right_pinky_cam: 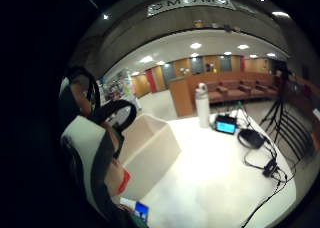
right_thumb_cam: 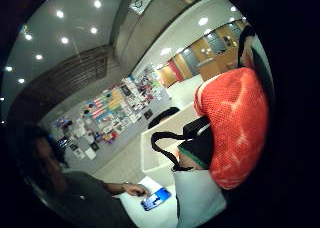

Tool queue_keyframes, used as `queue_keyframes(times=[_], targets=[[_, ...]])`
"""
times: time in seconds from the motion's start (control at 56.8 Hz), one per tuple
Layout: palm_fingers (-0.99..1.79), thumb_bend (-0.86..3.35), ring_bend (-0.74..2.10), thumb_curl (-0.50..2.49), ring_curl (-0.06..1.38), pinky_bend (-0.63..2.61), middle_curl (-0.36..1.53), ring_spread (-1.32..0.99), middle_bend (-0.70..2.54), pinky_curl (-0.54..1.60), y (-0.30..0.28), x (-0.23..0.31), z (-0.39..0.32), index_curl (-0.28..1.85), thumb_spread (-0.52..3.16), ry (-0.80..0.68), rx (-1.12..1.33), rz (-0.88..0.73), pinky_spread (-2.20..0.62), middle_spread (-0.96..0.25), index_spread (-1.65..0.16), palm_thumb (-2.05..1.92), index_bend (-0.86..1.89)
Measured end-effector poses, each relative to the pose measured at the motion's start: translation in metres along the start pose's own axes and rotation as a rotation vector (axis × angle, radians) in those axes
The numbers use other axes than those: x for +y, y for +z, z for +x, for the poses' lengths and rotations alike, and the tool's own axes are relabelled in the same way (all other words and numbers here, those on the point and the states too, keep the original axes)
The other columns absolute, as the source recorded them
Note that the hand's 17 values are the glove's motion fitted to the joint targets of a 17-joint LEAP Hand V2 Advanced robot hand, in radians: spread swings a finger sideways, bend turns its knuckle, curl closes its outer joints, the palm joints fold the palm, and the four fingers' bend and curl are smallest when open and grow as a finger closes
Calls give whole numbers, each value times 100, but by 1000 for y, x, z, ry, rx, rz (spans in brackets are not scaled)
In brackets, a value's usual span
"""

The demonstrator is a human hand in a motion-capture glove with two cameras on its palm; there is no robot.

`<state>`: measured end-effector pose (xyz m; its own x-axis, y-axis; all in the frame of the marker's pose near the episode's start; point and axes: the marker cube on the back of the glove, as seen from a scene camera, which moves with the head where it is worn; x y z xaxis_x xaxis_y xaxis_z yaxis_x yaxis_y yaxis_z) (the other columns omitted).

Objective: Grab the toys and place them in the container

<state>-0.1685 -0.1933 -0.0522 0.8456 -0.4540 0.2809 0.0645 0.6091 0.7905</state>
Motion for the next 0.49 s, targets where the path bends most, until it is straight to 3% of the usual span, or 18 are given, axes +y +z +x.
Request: queue_keyframes(times=[0.053,0.141,0.264,0.352,0.493], targets=[[105,15,117,77,60,112,104,-48,111,53,6,-23,-20,99,94,-112,24,-26,-39,-35,-48,48,41],[104,13,117,81,61,113,106,-48,113,54,25,-58,-61,104,92,-44,58,-55,-39,-35,-49,47,43],[103,12,117,87,63,114,108,-48,114,55,67,-86,-103,111,90,-70,19,-142,-39,-35,-50,46,45],[102,12,118,90,65,116,109,-48,115,55,105,-92,-83,115,89,-189,257,-195,-39,-35,-51,45,44],[101,10,118,95,67,116,110,-48,115,56,141,-87,-77,120,88,-46,135,-314,-39,-35,-52,44,42]])
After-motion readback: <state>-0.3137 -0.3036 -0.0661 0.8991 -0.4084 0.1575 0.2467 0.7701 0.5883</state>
